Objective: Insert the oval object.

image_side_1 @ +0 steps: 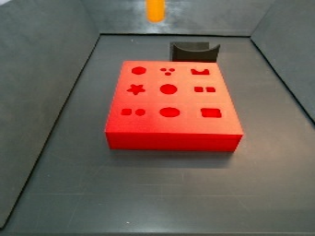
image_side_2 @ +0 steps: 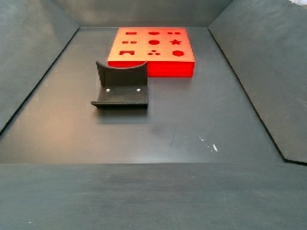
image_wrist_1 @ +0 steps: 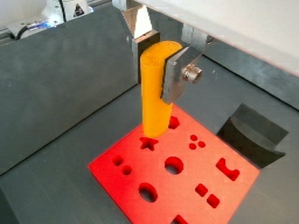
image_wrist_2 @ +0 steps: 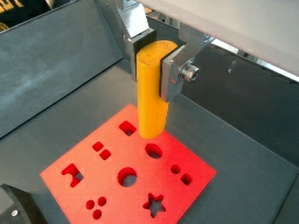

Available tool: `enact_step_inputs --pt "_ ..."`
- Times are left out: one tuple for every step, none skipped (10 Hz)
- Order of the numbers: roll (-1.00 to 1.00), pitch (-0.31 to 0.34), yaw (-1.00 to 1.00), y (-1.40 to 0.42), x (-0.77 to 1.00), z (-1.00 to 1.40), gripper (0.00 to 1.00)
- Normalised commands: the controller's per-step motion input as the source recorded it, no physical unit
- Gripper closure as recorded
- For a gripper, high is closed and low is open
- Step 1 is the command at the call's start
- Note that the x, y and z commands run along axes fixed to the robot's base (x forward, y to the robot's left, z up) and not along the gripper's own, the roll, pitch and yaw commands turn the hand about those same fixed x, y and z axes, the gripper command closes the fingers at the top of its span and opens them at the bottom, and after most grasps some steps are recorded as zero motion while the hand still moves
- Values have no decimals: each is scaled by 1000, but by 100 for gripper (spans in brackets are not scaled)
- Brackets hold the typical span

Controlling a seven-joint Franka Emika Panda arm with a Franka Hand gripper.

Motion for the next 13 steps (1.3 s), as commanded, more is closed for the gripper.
enact_step_inputs --pt "0 0 -226 -17 151 -109 100" --pt "-6 0 -669 -57 411 -206 100" --pt "-14 0 -1000 0 51 -237 100" --pt "-10 0 -1000 0 0 -280 100" --pt "0 0 -1000 0 0 -300 100" --pt "-1 0 -1000 0 0 -297 100" --pt "-7 0 -1000 0 0 -289 100" --pt "-3 0 -1000 0 0 -294 100" --pt "-1 0 -1000 0 0 -300 100" --pt "-6 0 -1000 0 0 -314 100" --pt "-9 0 -1000 0 0 -314 100" --pt "-14 0 -1000 0 0 -306 100" --pt "-63 0 -900 -31 134 -280 100"
